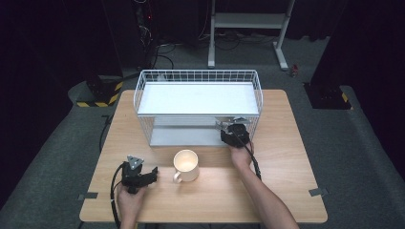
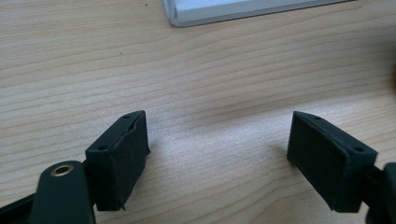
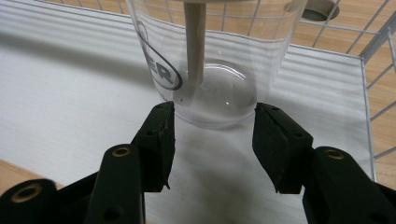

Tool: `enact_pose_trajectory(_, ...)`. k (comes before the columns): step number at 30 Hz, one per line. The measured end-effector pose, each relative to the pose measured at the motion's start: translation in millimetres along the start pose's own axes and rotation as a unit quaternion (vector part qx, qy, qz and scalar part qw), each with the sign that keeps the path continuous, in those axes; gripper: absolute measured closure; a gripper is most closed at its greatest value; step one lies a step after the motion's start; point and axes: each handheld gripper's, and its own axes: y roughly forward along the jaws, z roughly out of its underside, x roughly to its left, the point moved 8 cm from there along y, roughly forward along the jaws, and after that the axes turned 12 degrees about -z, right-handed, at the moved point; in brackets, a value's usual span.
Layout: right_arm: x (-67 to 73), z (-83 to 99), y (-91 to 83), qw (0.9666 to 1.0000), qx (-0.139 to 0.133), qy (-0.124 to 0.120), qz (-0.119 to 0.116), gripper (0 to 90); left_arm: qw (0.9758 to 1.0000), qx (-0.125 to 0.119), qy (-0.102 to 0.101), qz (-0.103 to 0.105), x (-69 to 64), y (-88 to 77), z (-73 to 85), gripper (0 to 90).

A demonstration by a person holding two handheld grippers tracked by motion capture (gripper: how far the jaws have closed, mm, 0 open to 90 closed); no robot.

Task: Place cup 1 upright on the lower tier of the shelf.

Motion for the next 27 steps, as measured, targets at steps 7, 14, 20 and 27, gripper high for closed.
enact_pose_trajectory(7, -3.1, -1.8, 1.8, 0.9998, -0.003, -0.018, -0.005, 47.7, 1.0000, 0.000, 0.000, 0.000, -0.1, 0.0, 0.0, 20.6)
enact_pose_trajectory(14, 5.8, 0.2, -5.5, 0.9998, -0.001, -0.009, -0.020, 43.1, 1.0000, 0.000, 0.000, 0.000, -0.1, 0.0, 0.0, 20.6)
enact_pose_trajectory(20, 9.1, 0.8, -16.6, 0.9991, -0.009, -0.022, -0.035, 39.8, 1.0000, 0.000, 0.000, -0.001, -0.1, 0.0, 0.0, 20.6)
enact_pose_trajectory(27, 10.2, -0.7, -28.0, 0.9985, -0.016, -0.022, -0.047, 37.0, 1.0000, -0.001, 0.000, -0.001, -0.1, 0.1, -0.1, 20.6)
